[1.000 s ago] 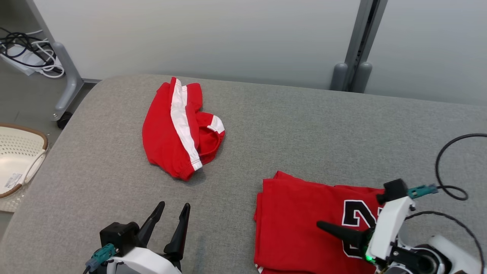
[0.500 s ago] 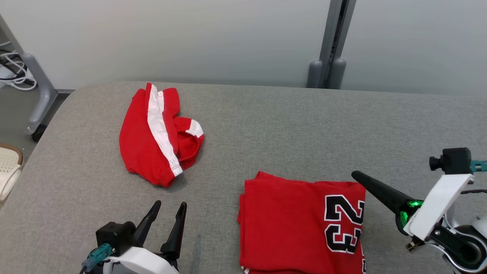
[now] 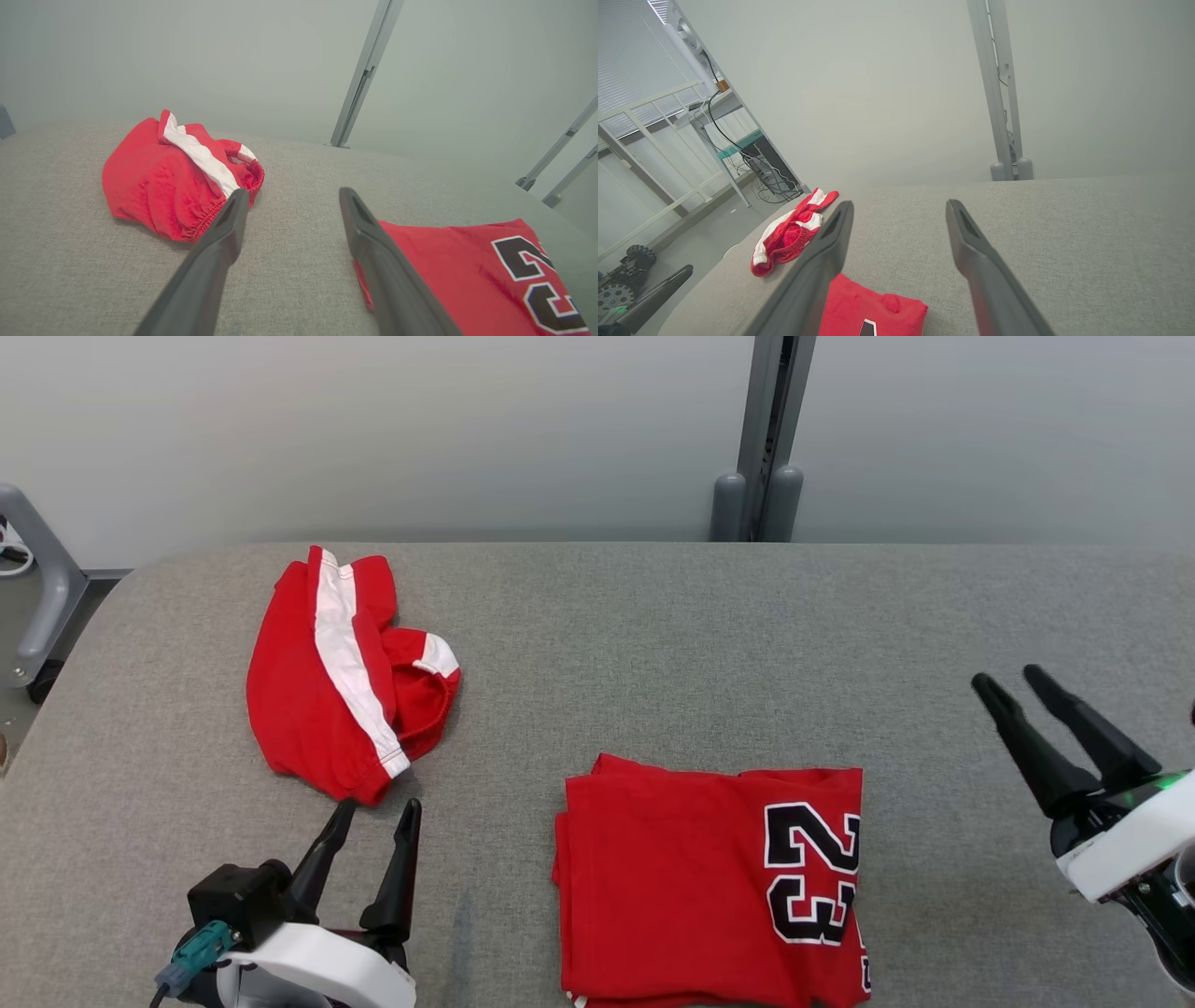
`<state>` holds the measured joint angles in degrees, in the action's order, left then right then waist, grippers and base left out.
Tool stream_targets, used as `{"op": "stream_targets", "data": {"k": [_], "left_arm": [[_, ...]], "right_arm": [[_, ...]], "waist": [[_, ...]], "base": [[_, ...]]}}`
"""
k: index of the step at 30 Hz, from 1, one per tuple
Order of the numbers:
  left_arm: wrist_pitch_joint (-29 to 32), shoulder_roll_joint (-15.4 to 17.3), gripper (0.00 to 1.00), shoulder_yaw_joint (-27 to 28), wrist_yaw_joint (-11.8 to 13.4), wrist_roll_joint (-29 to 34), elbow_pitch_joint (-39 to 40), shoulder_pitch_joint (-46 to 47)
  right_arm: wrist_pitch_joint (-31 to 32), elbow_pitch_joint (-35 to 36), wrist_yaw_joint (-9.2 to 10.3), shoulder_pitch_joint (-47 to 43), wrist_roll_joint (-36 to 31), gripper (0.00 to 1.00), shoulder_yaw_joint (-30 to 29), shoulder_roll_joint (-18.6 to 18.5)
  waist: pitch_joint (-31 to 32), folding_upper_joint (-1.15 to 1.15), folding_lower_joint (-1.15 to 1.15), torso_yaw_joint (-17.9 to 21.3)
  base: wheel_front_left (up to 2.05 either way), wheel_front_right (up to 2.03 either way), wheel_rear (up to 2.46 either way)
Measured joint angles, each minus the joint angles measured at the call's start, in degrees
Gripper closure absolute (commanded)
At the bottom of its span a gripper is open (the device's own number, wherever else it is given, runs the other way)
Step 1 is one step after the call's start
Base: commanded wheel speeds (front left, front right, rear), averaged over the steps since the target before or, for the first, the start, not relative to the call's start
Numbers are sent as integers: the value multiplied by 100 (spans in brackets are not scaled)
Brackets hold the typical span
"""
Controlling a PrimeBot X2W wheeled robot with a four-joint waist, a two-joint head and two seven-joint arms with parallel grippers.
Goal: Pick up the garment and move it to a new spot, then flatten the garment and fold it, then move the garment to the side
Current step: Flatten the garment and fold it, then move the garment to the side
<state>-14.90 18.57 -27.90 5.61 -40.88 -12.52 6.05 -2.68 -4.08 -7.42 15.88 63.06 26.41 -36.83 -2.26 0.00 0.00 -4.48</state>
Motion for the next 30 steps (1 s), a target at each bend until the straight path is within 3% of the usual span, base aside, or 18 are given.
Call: {"op": "stream_targets", "data": {"k": [12, 21, 30], "left_arm": [[-8, -175, 0, 250, 47, 82, 138, -77], [-9, -299, 0, 291, -79, 193, 59, -93], [-9, -330, 0, 330, -156, 249, -48, -93]], "right_arm": [[-800, -243, 0, -1022, -1414, 0, -991, 1190], [-914, -732, -1, -1341, -2444, 0, -1087, 2018], [-424, -1173, -1, -1385, -2573, 0, -912, 2379]], "waist": [[-93, 0, 0, -78], [-139, 0, 0, -188], [-103, 0, 0, -304]], "base": [[0, 0, 0], [0, 0, 0], [0, 0, 0]]}}
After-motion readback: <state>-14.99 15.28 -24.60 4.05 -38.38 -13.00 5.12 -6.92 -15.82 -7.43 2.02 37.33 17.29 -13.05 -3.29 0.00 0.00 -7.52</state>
